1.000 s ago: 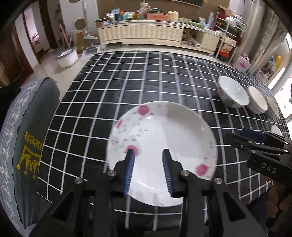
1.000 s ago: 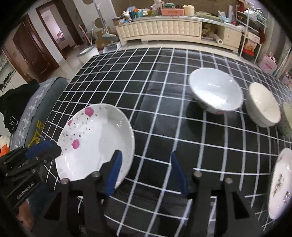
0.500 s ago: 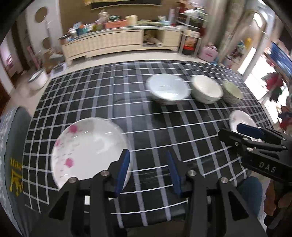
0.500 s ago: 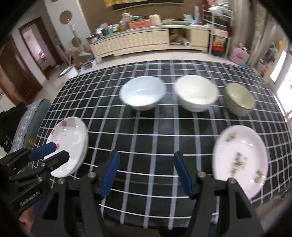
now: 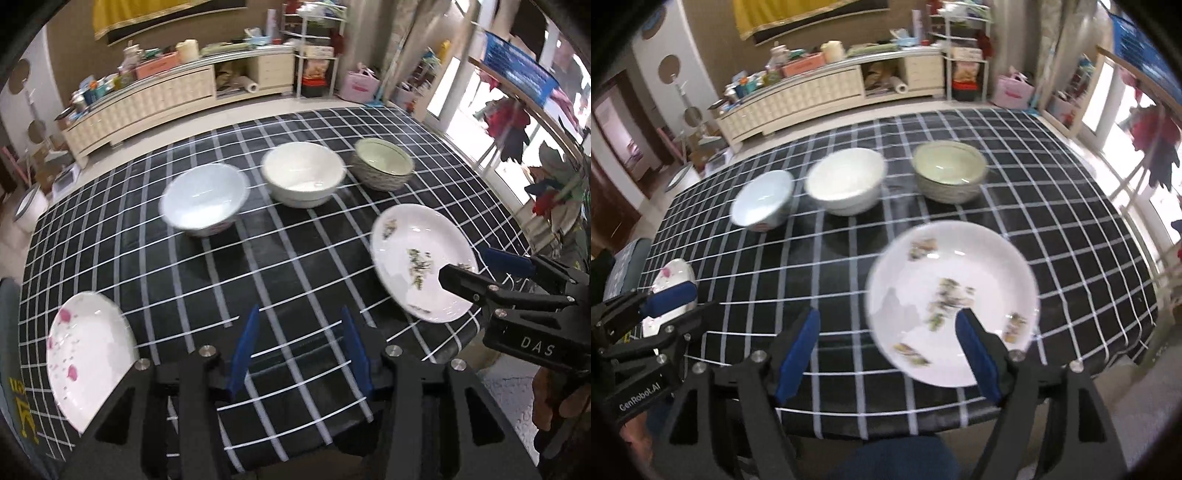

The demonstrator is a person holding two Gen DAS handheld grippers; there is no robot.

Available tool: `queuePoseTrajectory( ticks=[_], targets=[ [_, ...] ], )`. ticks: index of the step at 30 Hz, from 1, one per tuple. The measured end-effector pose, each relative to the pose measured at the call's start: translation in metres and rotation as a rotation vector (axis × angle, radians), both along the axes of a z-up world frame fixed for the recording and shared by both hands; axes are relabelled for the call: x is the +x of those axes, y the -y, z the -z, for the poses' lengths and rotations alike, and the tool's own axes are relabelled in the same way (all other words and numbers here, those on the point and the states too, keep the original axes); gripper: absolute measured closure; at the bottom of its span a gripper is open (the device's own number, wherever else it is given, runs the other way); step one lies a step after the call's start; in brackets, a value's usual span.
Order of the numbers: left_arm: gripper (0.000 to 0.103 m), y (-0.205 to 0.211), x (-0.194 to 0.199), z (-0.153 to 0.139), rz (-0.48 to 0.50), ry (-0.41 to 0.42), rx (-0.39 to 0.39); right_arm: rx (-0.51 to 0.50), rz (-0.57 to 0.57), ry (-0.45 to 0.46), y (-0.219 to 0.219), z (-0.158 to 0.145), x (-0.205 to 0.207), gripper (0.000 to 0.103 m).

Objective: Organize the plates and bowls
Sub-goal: 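Move the right tool to the animal-print plate and grasp its rim, then carry the animal-print plate over and lower it onto the pink-flower plate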

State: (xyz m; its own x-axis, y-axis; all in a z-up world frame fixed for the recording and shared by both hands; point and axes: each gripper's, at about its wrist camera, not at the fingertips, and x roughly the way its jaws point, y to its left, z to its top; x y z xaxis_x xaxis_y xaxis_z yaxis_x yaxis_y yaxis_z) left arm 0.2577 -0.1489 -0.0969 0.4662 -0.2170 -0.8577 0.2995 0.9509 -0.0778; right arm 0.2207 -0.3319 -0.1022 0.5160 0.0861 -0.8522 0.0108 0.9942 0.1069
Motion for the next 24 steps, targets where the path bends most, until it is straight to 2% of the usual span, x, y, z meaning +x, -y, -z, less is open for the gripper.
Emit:
queuePoseTrajectory(
  ticks=[5,10,13,24],
  targets=[
    [0.059,0.035,0.012,0.013,0.051,-0.024,0.005,-0.017,0.054,-0.035,0.036,0.012,0.0,0.022],
    [0.054,0.063,0.028,0.028,0.076,-0.063,0.002,-0.099,0.08,-0.052,0.066,0.021,0.007,0.016],
    [0.054,0.076,0.04,0.04,0.077,-0.091,-0.009,-0.095,0.094,-0.073,0.083,0.031,0.013,0.014],
    [0.054,0.109,0.065,0.091,0.126,-0.165,0.052,-0.073,0.116,-0.161,0.111,0.078,0.031,0.014]
  ],
)
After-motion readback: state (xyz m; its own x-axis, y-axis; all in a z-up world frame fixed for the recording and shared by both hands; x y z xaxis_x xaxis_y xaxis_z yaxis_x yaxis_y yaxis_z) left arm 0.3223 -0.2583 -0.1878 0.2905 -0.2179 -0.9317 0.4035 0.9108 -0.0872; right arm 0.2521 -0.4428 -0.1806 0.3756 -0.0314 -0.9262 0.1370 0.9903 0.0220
